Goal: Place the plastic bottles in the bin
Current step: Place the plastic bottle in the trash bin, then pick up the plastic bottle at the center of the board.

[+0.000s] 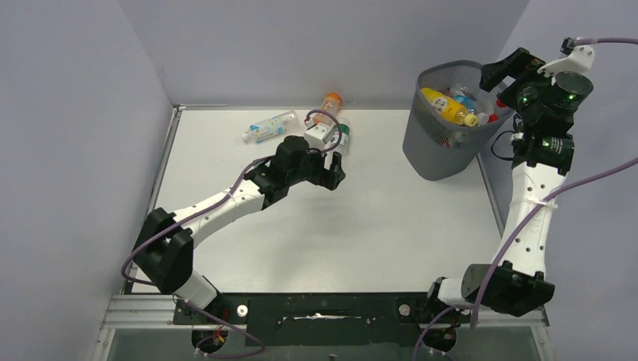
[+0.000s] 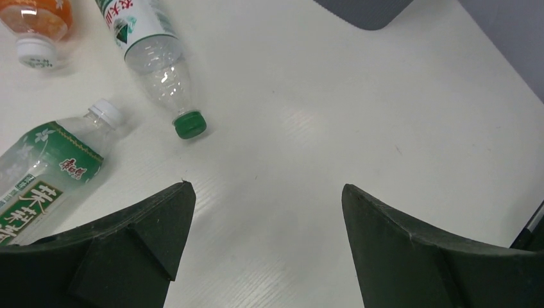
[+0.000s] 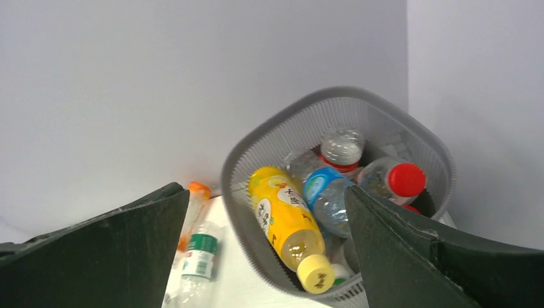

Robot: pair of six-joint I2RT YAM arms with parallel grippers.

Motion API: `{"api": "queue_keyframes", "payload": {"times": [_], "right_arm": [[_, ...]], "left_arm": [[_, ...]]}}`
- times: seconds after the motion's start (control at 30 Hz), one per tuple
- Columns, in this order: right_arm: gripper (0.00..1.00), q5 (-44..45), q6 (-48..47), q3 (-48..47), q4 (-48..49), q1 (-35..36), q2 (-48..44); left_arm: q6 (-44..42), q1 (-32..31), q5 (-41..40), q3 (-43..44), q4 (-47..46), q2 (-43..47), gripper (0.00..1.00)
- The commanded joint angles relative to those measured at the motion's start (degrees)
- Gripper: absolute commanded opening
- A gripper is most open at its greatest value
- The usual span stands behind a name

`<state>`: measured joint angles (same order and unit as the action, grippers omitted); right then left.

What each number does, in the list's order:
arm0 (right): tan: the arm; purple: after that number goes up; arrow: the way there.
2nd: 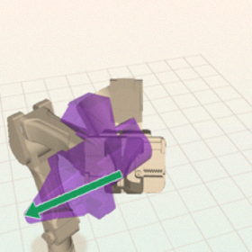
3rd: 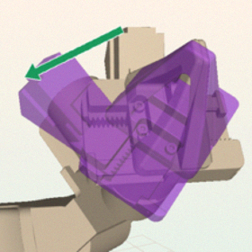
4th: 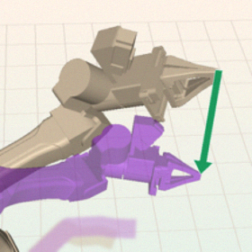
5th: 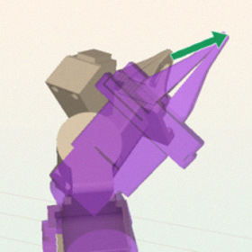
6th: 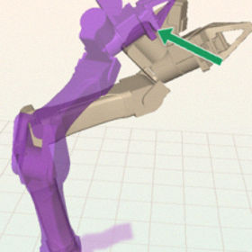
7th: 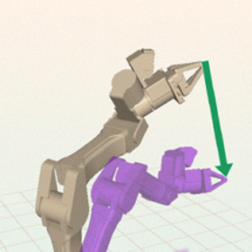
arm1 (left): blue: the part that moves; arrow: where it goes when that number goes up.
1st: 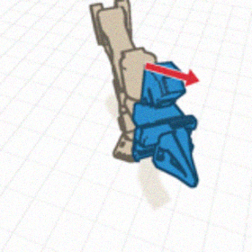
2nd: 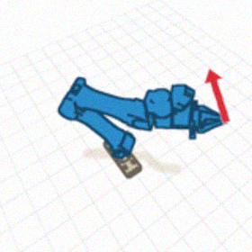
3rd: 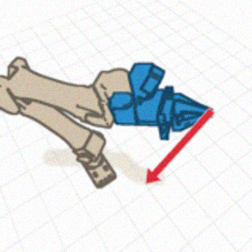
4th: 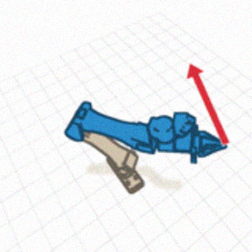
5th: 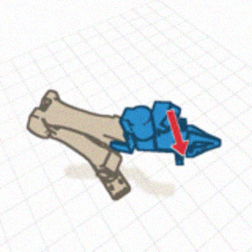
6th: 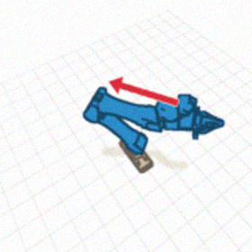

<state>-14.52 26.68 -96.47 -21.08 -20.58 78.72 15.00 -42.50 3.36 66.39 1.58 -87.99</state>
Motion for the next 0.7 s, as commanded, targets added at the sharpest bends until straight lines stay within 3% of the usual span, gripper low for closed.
{"api": "queue_keyframes", "payload": {"times": [0.0,0.37,0.67], "right_arm": [[0.97,-7.07,1.22,1.52,-1.66,0.45,-4.41],[0.95,-17.89,5.35,12.85,-0.79,1.16,-10.84],[0.94,-18.82,3.91,14.37,-3.68,4.13,-13.42]], "left_arm": [[1.05,1.04,-1.33,3.31,-2.97,-2.70,0.86],[0.68,1.88,-3.38,8.24,-4.69,-13.66,0.84],[-2.33,1.25,-11.09,12.89,-8.47,-24.10,0.62]]}}
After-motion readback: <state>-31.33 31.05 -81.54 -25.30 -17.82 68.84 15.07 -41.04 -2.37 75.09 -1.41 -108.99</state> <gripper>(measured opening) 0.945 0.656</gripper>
